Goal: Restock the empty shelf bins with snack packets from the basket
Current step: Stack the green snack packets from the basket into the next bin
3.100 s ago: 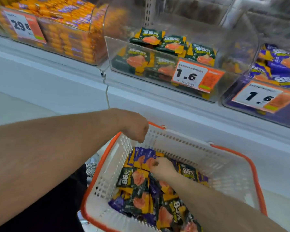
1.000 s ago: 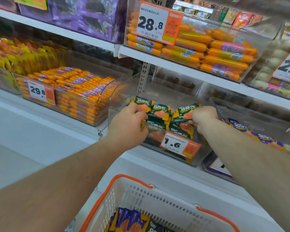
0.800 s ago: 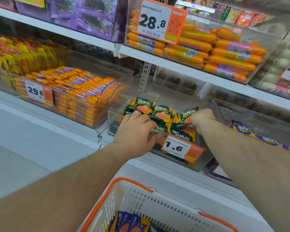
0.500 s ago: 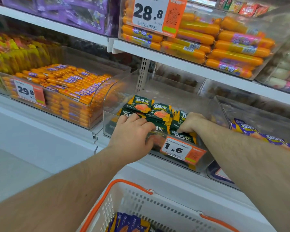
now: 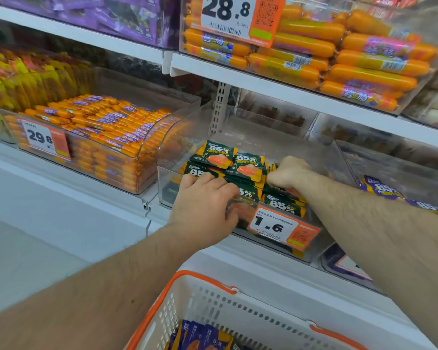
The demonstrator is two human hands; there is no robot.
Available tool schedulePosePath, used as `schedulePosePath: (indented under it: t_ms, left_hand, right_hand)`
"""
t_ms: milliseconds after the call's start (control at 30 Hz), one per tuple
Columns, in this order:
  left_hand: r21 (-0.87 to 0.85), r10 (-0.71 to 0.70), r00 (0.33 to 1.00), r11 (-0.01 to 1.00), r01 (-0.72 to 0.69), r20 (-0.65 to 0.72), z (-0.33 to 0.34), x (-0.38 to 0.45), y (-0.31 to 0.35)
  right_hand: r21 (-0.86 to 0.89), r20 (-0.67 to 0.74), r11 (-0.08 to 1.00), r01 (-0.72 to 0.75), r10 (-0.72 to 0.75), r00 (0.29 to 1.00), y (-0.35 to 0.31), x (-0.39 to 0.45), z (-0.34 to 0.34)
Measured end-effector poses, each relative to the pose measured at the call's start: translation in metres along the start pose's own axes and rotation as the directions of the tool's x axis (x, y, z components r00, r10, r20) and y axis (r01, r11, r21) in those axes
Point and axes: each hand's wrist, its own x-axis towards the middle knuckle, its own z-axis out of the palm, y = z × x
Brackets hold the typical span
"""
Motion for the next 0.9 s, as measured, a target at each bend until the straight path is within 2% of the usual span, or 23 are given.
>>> schedulePosePath:
  t_ms: [67, 167, 233, 433, 567, 900]
  left_hand:
    - [0.000, -0.006, 1.000, 1.000, 0.006, 0.006, -0.001, 0.000, 0.001]
    - [0.004, -0.018, 1.000, 1.000, 0.017, 0.021, -0.001, 0.000, 0.002]
    - [0.007, -0.023, 0.999, 1.000, 0.023, 0.023, 0.000, 0.001, 0.001]
    - [-0.004, -0.020, 0.999, 1.000, 0.020, 0.027, -0.001, 0.001, 0.000]
    - [-0.001, -0.011, 1.000, 1.000, 0.011, 0.024, -0.001, 0.001, 0.000]
    - [-0.020, -0.009, 0.998, 1.000, 0.010, 0.059, -0.004, -0.001, -0.001]
  right_hand:
    - [-0.025, -0.064, 0.990, 0.142, -0.143, 0.988, -0.010, 0.003, 0.004]
    - [-0.096, -0.009, 0.935, 0.340, -0.342, 0.939, -0.028, 0.008, 0.011]
    - [-0.138, 0.034, 0.908, 0.396, -0.395, 0.918, -0.038, 0.016, 0.015]
    - [-0.175, 0.194, 0.912, 0.371, -0.337, 0.921, -0.044, 0.027, 0.021]
    - [-0.232, 0.161, 0.891, 0.391, -0.361, 0.919, -0.041, 0.026, 0.027]
    - [-0.244, 0.164, 0.919, 0.311, -0.277, 0.947, -0.045, 0.019, 0.023]
